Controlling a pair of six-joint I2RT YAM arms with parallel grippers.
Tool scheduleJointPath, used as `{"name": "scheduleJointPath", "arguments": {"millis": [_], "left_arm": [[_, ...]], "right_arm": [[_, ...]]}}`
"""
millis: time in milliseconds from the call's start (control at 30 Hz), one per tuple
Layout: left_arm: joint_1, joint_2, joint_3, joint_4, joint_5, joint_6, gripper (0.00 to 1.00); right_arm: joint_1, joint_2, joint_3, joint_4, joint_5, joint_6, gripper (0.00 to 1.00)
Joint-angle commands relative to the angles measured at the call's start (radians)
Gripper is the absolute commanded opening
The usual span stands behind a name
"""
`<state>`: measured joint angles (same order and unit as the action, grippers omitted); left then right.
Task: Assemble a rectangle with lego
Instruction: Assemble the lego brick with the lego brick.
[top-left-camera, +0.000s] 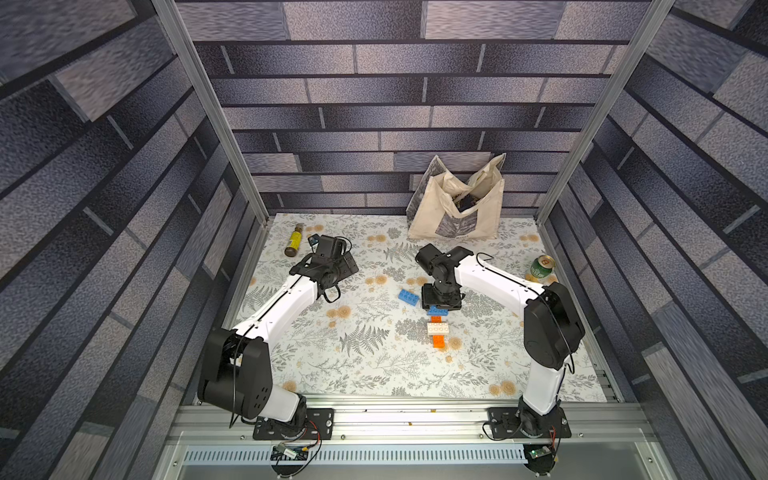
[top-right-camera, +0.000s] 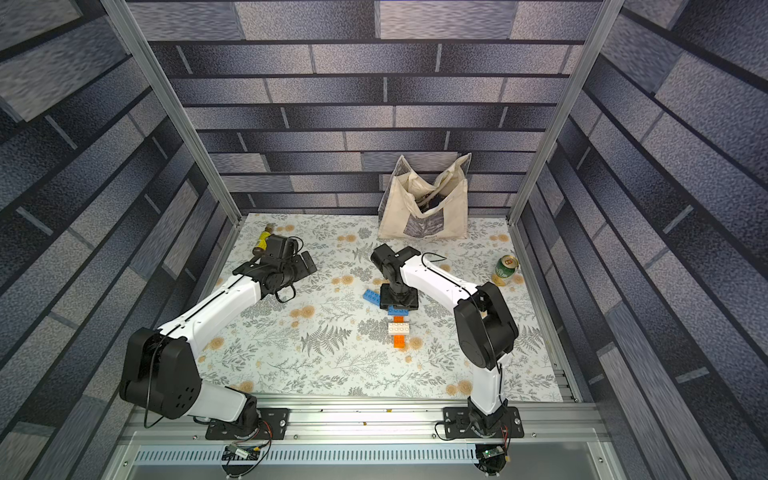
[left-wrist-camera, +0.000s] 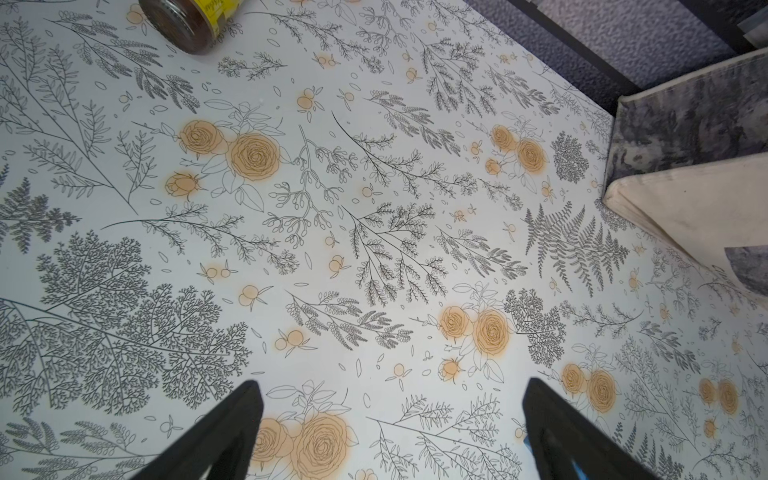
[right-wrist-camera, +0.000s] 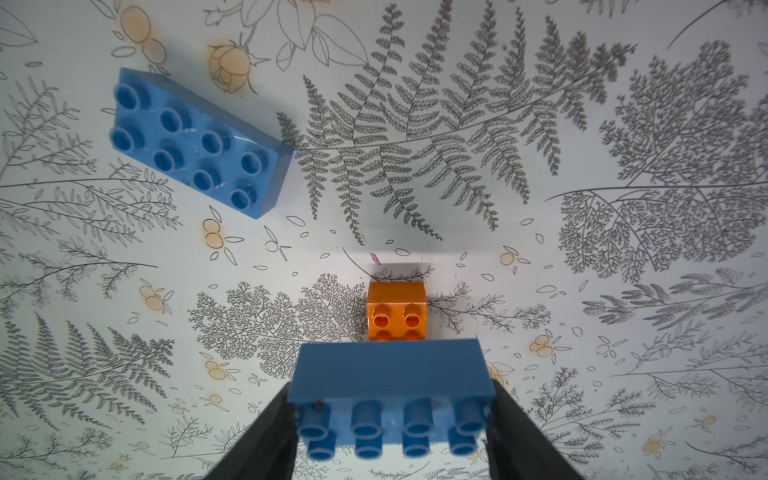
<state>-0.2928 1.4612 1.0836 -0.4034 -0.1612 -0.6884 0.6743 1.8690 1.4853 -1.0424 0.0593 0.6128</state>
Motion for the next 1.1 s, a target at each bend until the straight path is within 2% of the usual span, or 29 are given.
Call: {"name": "scheduleJointPath", "arguments": {"millis": [0,1067], "left_arm": [[0.005,-0.006,-0.005,0.009,0.001,0.003,1.0],[0.005,0.011,0.006,0.012,0.017,0.001,1.0]], "right_arm": [[0.008,0.016,-0.019,-0.011,-0.017,-0.016,0.22],[0.021,0.061,-0.025,-0.016,-0.03,-0.002,0.22]]}}
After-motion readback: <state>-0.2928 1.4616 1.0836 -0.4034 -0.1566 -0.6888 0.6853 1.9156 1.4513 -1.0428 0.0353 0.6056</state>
